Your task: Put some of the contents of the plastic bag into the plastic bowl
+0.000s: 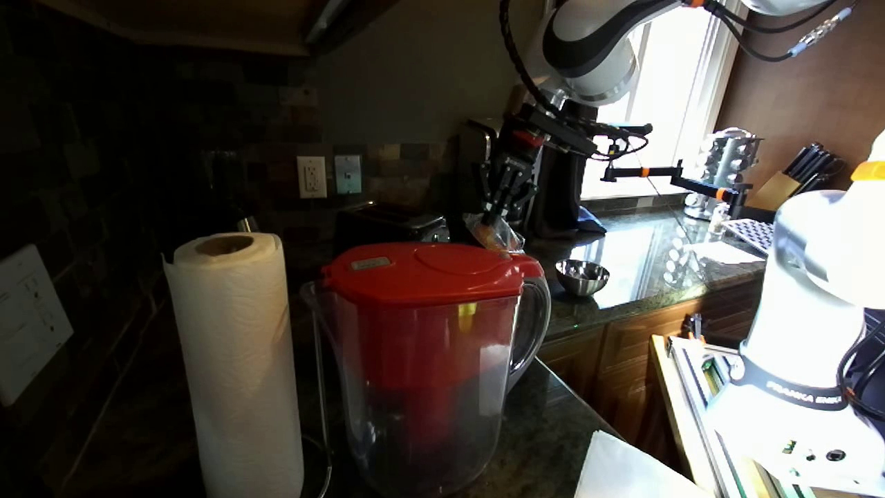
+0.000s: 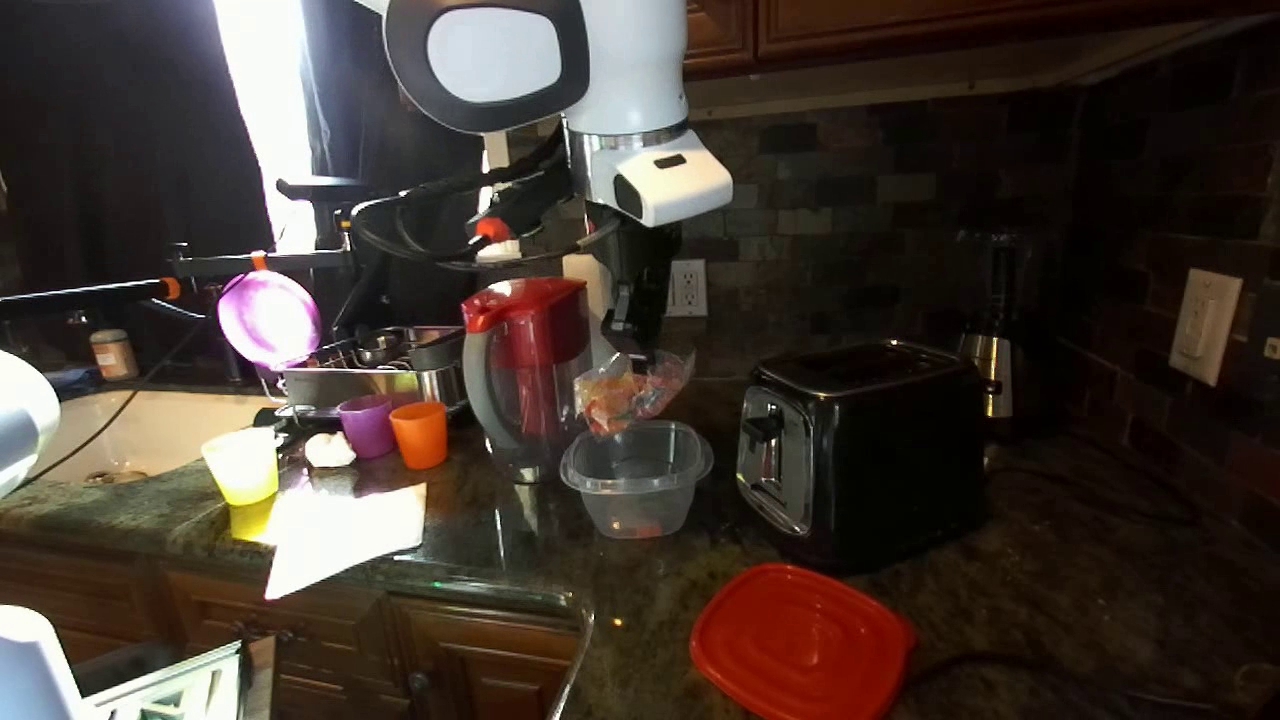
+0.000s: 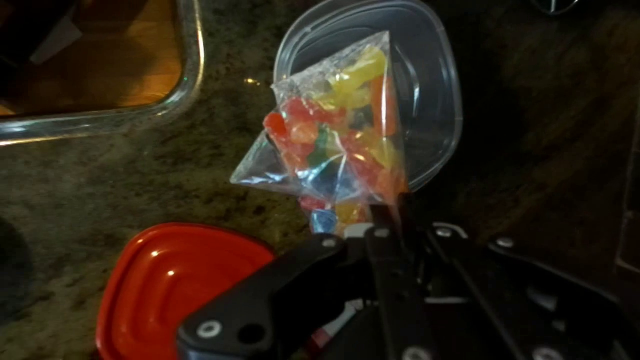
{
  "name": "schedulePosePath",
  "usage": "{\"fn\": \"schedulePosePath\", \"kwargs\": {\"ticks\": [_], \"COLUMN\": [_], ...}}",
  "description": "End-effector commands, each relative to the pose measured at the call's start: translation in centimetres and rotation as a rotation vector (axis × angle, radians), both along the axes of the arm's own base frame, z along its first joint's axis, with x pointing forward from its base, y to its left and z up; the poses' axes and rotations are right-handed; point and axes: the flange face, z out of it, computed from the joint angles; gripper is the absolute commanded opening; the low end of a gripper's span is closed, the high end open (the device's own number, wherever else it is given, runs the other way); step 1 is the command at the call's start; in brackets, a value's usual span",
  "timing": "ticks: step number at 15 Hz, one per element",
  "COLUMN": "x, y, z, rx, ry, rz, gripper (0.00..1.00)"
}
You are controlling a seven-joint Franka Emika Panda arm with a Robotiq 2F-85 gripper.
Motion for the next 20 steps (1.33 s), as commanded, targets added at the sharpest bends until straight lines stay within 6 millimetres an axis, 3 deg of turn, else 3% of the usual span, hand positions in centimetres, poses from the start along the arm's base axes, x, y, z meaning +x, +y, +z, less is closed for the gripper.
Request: {"fn": "schedulePosePath", "kwargs": {"ticks": [1,11,20], "x": [-0.5,-0.4,1.7], "y": [-1.4,-8.0,-13.2], "z": [0.1,-2.3,-5.8], "rx": [-0.039,0.007,0.019], "ry": [0.098,0.195,0.233], "rz": [-0.097,-0.338,-0.485], "gripper": [0.03,0.03,0.03]}}
